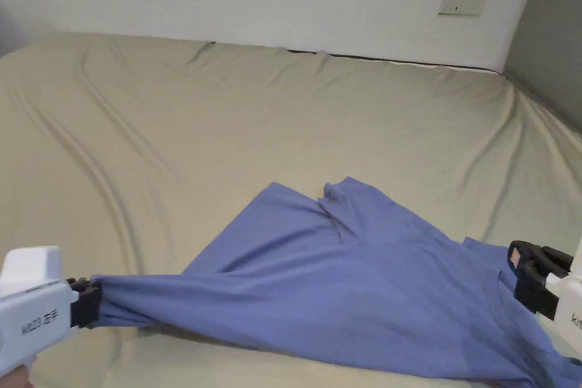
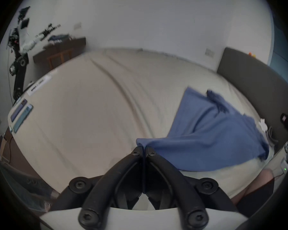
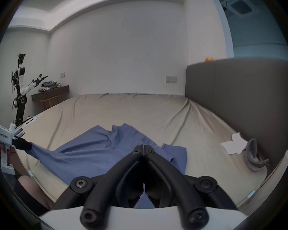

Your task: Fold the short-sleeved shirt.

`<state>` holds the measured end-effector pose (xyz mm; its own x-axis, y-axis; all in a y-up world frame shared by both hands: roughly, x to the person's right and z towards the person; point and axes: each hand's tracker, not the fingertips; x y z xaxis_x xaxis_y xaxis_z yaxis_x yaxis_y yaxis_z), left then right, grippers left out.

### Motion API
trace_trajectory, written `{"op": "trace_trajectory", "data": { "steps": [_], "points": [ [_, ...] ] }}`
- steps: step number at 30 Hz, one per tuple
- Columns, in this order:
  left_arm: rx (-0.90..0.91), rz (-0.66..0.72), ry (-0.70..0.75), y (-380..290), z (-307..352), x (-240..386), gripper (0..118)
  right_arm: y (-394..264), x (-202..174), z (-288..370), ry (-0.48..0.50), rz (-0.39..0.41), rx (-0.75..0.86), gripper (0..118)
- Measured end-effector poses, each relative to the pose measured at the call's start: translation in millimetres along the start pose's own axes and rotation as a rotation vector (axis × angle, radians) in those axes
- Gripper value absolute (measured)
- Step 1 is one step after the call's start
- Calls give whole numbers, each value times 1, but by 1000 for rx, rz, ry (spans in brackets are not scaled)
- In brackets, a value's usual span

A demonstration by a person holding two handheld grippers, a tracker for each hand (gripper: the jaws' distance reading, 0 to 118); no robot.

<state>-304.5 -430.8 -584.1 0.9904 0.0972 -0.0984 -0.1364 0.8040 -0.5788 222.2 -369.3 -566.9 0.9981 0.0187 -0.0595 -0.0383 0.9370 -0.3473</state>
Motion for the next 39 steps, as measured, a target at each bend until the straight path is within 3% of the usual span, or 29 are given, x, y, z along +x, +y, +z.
{"op": "trace_trajectory", "data": {
  "steps": [3,4,5,7,8,11,13,18,19,20,21,22,23,25,29,33,37,39],
  "points": [
    [99,-2,-14,7,14,7,0,14,5,-60,-3,108,-106,2],
    [116,-29,-4,8,16,13,0,21,8,-85,-12,156,-67,15],
    [128,-49,3,8,18,17,0,25,11,-107,1,154,-66,38],
    [115,-70,1,6,16,26,0,25,25,-168,43,70,-203,102],
    [109,-77,-2,6,15,28,0,26,29,-192,15,85,-204,107],
    [84,-76,-13,3,11,36,0,15,39,-258,45,48,-270,100],
    [71,-68,-18,2,4,36,0,2,41,-293,12,84,-337,97],
    [47,-89,-16,1,0,39,0,-35,41,-330,68,89,-499,75],
    [45,-92,-16,1,0,39,0,-40,41,-331,76,67,-529,64],
    [50,-91,-9,-1,-2,36,0,-39,45,-322,117,-13,-439,57],
    [46,-87,-10,0,-3,36,0,-36,43,-314,89,-38,-427,43],
    [45,-75,-11,0,-4,35,0,-37,39,-306,106,-33,-433,13],
    [60,-47,-7,-1,-4,35,0,-37,37,-303,112,-30,-436,7],
    [58,-37,-12,-1,-6,35,0,-35,29,-290,71,1,-403,7],
    [107,-44,1,7,9,38,0,-10,24,-250,43,-23,-318,7],
    [159,158,-93,29,31,27,0,42,39,-195,22,20,-186,7],
    [228,37,-50,57,43,24,0,103,62,-132,5,20,-68,7],
    [255,59,-64,79,51,22,0,129,70,-100,-18,27,-11,7]
  ]
}}
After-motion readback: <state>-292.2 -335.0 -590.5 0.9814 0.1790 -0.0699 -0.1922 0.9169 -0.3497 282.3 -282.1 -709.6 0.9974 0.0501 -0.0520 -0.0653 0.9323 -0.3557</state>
